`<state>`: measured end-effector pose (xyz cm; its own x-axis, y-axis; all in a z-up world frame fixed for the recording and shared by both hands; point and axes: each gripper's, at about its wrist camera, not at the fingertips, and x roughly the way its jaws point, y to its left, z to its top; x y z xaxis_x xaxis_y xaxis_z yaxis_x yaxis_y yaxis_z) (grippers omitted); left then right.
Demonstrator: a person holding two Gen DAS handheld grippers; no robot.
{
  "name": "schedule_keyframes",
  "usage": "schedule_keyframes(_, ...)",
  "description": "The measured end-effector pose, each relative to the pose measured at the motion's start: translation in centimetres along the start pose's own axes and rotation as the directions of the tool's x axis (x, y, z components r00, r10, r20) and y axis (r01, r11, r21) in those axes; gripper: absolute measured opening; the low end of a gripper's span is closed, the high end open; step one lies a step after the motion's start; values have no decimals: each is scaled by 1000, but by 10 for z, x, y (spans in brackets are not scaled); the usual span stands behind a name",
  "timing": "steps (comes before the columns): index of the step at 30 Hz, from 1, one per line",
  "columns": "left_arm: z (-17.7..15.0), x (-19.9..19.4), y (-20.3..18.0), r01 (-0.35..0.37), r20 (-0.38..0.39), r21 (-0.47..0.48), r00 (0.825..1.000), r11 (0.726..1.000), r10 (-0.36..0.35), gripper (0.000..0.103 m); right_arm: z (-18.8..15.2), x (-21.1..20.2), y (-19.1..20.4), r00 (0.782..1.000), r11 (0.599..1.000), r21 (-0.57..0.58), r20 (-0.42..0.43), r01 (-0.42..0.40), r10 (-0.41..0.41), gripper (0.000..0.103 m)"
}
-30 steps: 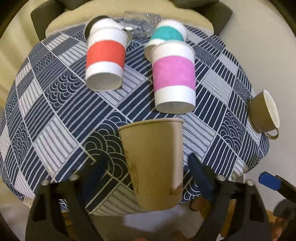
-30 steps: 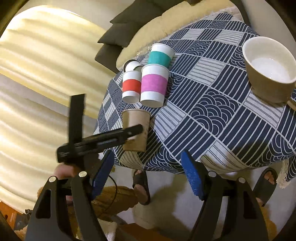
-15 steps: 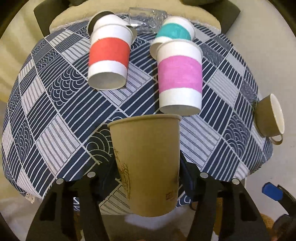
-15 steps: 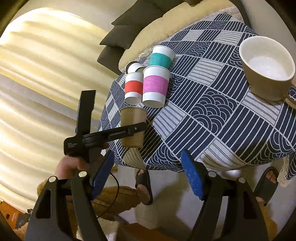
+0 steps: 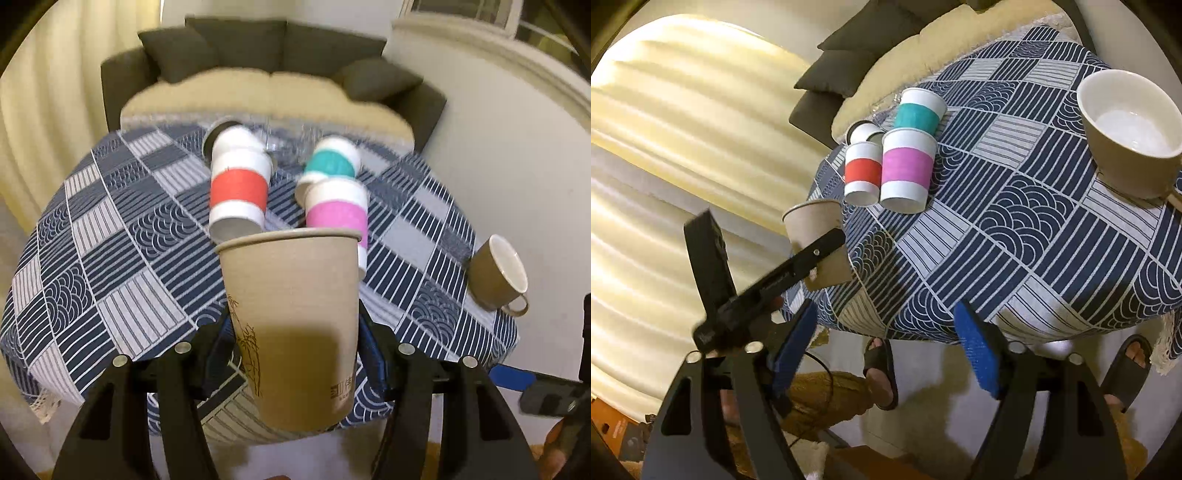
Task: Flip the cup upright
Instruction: 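Carry the upright tan cup with the left tool and lower it onto the cloth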
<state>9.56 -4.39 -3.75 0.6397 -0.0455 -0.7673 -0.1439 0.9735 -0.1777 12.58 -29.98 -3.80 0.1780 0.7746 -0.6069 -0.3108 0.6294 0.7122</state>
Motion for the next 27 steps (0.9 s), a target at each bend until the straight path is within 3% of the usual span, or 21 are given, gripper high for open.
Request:
schedule_keyframes(3, -13, -5, -4, -6, 119, 26, 993, 1000, 3, 58, 2, -4, 1, 1000, 1000, -9, 29, -2, 2, 80)
schedule_keyframes(7, -35, -12, -11, -20, 297, 60, 955, 998, 1, 58, 5, -11, 0, 998, 1000, -9, 66, -12, 12, 80)
schedule_keyframes(11, -58, -13, -20, -80, 465, 95, 885, 992, 27, 58, 7, -16, -1, 996, 1000, -2, 90, -15, 15, 80)
schedule_keyframes(12, -65, -10, -23, -110, 510, 104, 859, 988, 41, 58, 8, -16, -2, 996, 1000, 2, 93, -15, 14, 80)
schedule_keyframes(13, -68, -9, -24, -120, 531, 108, 846, 987, 45, 58, 9, -16, -3, 996, 1000, 6, 92, -14, 14, 80)
schedule_keyframes(14, -74, -6, -26, -146, 570, 106, 820, 984, 61, 58, 9, -16, -3, 996, 1000, 6, 93, -16, 15, 80)
schedule_keyframes(18, -82, 8, -28, -191, 626, 69, 773, 979, 106, 59, 9, -17, -2, 995, 1000, -2, 99, -12, 12, 80)
schedule_keyframes(24, -96, 23, -31, -227, 681, 60, 721, 972, 126, 60, 9, -5, -6, 997, 1000, 6, 74, 6, -7, 80)
schedule_keyframes(27, -102, 32, -29, -251, 685, 57, 714, 966, 145, 60, 9, -1, -7, 998, 1000, 7, 66, 12, -13, 80)
